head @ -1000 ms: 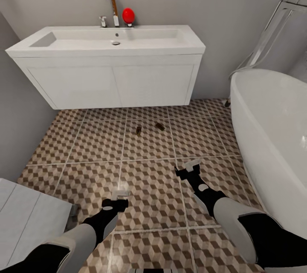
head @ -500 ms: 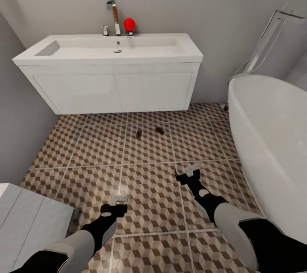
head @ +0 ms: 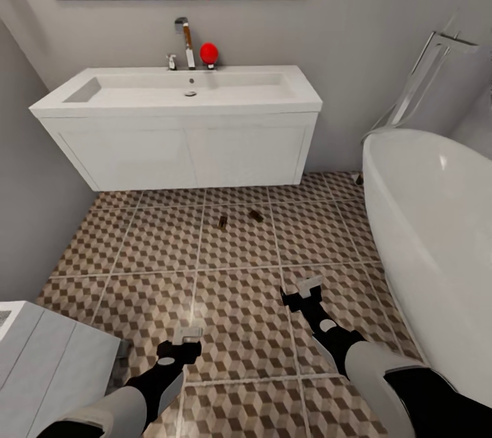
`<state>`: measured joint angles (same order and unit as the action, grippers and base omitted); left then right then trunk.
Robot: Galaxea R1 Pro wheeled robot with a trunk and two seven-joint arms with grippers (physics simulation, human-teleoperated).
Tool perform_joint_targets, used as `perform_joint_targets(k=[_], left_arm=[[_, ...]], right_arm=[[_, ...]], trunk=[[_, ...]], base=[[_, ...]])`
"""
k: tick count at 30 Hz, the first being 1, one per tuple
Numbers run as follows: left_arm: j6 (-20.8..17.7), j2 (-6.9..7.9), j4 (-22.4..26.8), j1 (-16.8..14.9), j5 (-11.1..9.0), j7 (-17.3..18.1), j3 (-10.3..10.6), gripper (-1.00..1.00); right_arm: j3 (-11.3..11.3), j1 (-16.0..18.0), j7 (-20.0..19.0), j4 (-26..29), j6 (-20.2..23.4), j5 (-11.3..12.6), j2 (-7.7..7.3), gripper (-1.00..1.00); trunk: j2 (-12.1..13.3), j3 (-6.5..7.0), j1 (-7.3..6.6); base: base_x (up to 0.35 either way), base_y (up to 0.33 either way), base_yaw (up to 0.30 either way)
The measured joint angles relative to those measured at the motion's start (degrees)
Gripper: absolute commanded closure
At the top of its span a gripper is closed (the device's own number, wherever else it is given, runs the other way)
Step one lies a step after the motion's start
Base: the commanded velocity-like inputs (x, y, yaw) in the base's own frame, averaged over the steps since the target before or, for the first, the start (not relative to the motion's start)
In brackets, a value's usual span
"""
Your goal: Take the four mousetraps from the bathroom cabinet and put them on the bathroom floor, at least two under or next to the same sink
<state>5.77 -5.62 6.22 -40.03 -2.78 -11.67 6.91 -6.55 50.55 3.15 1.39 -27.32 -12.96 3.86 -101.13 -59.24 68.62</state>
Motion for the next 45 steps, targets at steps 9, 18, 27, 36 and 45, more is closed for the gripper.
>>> perform_joint_targets(k=[9,18,27,36,45], left_arm=[[2.2,-0.17,0.0,0.6,0.0,0.1,0.0,-1.00],[3.8,-0.12,0.0,0.6,0.0,0.1,0.0,-1.00],[4.2,-0.12,0.0,0.6,0.0,0.1,0.1,-1.00],[4.2,-0.26,-0.3,0.6,0.0,0.1,0.1,-1.00],[4.2,-0.34,-0.3,0.6,0.0,0.1,0.1,-1.00]], right_arm=[[0.0,-1.4,0.1,0.0,-1.4,0.0,0.00,-1.00],[0.0,-2.2,0.1,0.0,-1.9,0.0,-0.06,-1.00],[0.0,-2.6,0.1,0.0,-2.0,0.0,-0.01,-1.00],[0.0,-2.7,0.1,0.0,-2.0,0.0,0.00,-1.00],[0.0,-2.9,0.1,0.0,-2.0,0.0,0.00,-1.00]], trunk=[[3.6,2.25,-1.98],[7.2,4.49,-3.95],[10.8,6.73,-5.93],[14.4,8.96,-7.91],[18.1,11.20,-9.89]], base=[[0.000,0.000,0.000],[0.000,0.000,0.000],[0.000,0.000,0.000],[0.000,0.000,0.000],[0.000,0.000,0.000]])
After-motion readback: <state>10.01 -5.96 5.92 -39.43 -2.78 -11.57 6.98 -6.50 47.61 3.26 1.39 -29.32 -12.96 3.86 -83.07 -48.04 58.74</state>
